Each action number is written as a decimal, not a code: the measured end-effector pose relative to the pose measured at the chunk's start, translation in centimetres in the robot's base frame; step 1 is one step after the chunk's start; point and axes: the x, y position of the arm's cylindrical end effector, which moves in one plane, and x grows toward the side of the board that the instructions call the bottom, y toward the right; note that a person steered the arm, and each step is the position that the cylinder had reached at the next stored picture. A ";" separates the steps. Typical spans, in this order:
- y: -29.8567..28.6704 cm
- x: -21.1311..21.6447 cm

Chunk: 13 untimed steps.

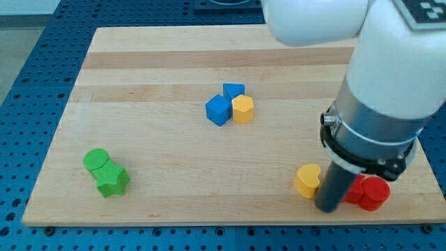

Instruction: Move the yellow heart into the yellow hexagon

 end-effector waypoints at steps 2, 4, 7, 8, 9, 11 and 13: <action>-4.8 -1.4; -6.6 -1.4; -6.9 -3.4; -7.4 -4.0; -7.4 -4.6; -4.8 -9.0; -3.4 -12.1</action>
